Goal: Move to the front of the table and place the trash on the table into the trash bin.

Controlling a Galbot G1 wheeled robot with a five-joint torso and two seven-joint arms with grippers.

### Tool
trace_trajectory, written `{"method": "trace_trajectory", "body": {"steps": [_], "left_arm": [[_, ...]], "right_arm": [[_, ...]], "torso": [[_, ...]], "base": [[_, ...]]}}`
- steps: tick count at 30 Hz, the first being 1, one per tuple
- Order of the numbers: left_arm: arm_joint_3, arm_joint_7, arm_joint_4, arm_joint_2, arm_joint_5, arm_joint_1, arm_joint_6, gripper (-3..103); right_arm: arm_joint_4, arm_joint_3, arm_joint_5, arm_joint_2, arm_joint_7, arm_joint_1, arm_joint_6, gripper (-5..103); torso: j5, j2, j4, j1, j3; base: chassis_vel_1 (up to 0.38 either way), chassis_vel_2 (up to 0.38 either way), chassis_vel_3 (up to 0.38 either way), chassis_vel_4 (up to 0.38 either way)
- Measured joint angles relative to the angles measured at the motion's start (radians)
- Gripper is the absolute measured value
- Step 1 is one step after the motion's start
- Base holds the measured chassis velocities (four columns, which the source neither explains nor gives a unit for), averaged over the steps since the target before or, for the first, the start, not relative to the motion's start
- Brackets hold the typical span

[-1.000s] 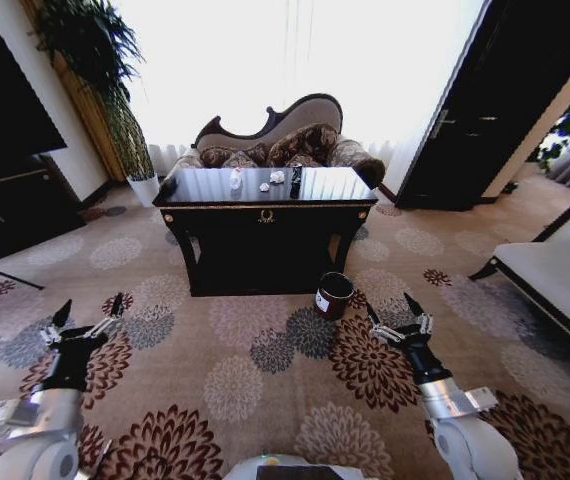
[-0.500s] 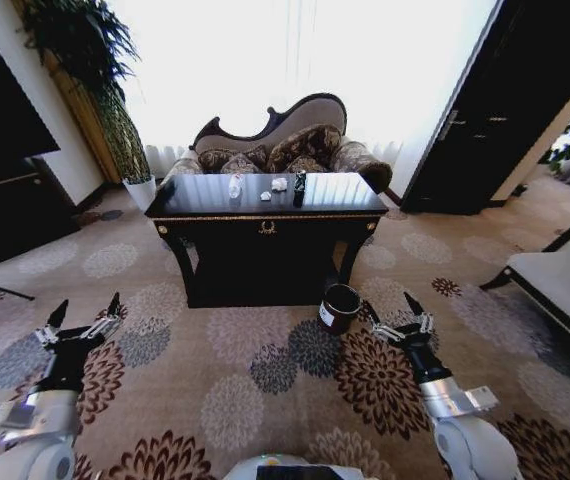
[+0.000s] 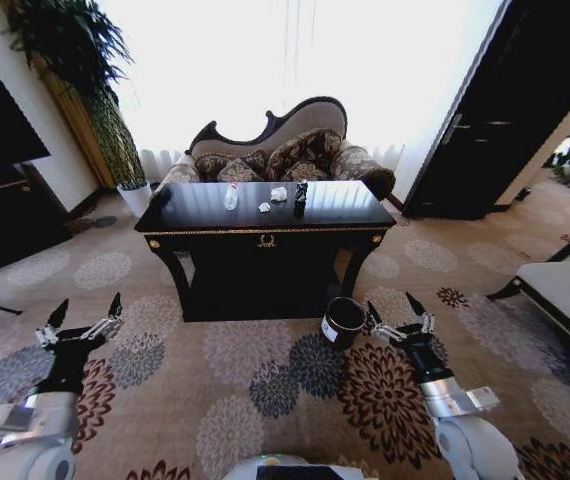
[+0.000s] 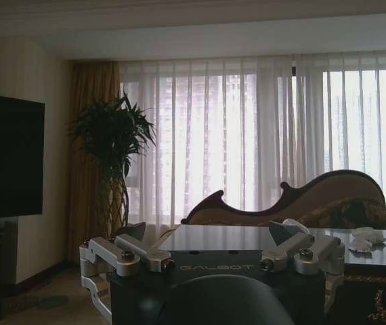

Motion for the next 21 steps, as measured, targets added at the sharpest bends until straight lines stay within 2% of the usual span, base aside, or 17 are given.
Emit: {"method": "trace_trajectory", "body": {"steps": [10,14,21], "left_arm": [[-0.001,0.005,0.013,0.005,0.0,-0.005,-0.004,100],[-0.001,0.013,0.017,0.006,0.002,-0.006,-0.012,100],[-0.004,0.017,0.017,0.01,0.002,-0.006,-0.012,100]], "right_arm": [[-0.001,-0.002,0.004,-0.001,-0.001,0.008,-0.001,100],[-0.006,-0.005,0.003,-0.001,-0.001,0.012,-0.002,100],[-0.011,-0.007,0.0,0.001,-0.002,0.016,-0.003,100]], "torso": [[-0.0001,0.0,-0.0002,0.0,0.0],[0.0002,0.0,0.0004,0.0,0.0],[0.0,0.0,-0.0002,0.0,0.0]], "base": [[-0.187,0.18,0.188,-0.181],[-0.169,0.183,0.188,-0.157],[-0.168,0.161,0.156,-0.185]]}}
